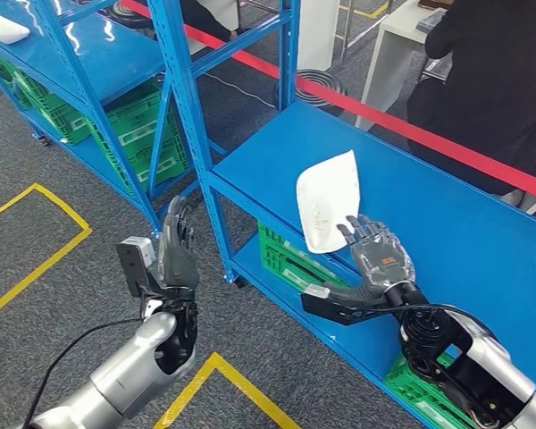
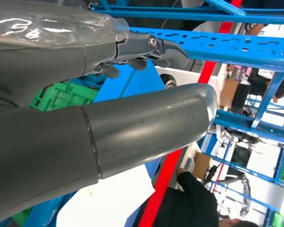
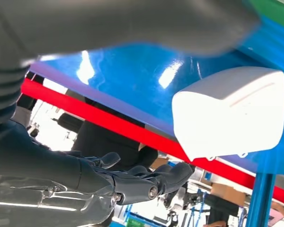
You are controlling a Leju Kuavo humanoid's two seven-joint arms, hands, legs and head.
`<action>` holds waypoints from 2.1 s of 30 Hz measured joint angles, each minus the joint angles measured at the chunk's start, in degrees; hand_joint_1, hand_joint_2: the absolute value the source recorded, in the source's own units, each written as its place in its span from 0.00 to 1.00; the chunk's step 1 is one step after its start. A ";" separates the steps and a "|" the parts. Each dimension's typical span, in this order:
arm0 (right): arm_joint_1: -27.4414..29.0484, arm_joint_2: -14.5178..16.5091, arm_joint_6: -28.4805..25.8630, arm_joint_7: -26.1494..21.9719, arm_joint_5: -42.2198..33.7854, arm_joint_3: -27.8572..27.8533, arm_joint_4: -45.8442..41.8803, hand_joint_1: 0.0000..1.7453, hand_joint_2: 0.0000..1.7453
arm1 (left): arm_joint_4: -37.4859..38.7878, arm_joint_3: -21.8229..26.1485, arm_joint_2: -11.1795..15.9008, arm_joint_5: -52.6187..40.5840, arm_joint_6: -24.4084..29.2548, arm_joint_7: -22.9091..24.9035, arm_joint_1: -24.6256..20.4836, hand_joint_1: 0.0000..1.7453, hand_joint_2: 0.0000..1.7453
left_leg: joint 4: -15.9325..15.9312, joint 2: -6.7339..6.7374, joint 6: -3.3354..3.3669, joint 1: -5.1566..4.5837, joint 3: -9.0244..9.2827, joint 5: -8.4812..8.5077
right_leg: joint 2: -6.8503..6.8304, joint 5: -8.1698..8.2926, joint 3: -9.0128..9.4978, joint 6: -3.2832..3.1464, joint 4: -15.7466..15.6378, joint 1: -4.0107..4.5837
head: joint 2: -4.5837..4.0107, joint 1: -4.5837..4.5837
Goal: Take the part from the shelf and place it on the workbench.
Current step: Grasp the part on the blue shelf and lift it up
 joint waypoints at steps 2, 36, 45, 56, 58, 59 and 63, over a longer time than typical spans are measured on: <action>-0.02 0.30 -0.32 -0.87 -0.07 0.18 0.74 0.00 1.00 | 0.00 0.00 -0.05 0.02 -0.25 -0.10 -0.08 0.00 0.00 | 0.00 0.00 0.00 0.00 0.00 0.00 | 0.00 0.00 0.00 0.00 0.00 0.00 | 0.00 0.00; -5.09 7.14 -5.59 -9.34 0.46 3.04 22.62 0.00 1.00 | 3.69 0.00 -1.41 0.29 -5.18 -1.54 -1.84 0.00 0.00 | 0.01 0.00 -0.01 0.01 0.00 0.01 | 0.00 0.00 -0.01 0.00 0.01 0.00 | 0.00 0.00; -7.34 7.12 -5.90 -7.80 2.37 2.47 24.72 0.00 1.00 | 5.13 0.00 -2.17 0.21 -6.34 -1.74 -2.53 0.00 0.00 | 0.03 0.01 0.00 0.00 0.01 0.02 | 0.01 0.01 -0.02 0.00 0.01 0.00 | 0.00 0.00; -9.92 6.95 -4.93 -6.61 4.40 0.51 25.31 0.00 1.00 | 7.09 0.00 -2.97 0.61 -7.03 -1.74 -3.99 0.00 0.00 | 0.04 0.02 -0.03 0.02 0.01 0.04 | 0.04 0.02 -0.03 -0.01 0.02 0.00 | 0.00 0.00; -10.25 6.95 -4.87 -6.60 4.48 0.21 25.31 0.00 1.00 | 7.33 0.00 -3.04 0.75 -6.97 -1.74 -4.12 0.00 0.00 | 0.04 0.02 -0.03 0.02 0.01 0.04 | 0.04 0.02 -0.03 -0.01 0.02 0.00 | 0.00 0.00; -10.39 6.95 -4.85 -6.60 4.49 0.10 25.31 0.00 1.00 | 7.44 0.00 -3.08 0.78 -6.96 -1.74 -4.15 0.00 0.00 | 0.04 0.02 -0.03 0.02 0.01 0.04 | 0.04 0.02 -0.03 -0.01 0.02 0.00 | 0.00 0.00; -10.71 6.95 -4.90 -6.61 4.61 -0.17 25.31 0.00 1.00 | 7.78 0.00 -3.14 0.89 -6.93 -1.74 -4.28 0.00 0.00 | 0.04 0.02 -0.03 0.02 0.01 0.04 | 0.04 0.02 -0.03 -0.01 0.02 0.00 | 0.00 0.00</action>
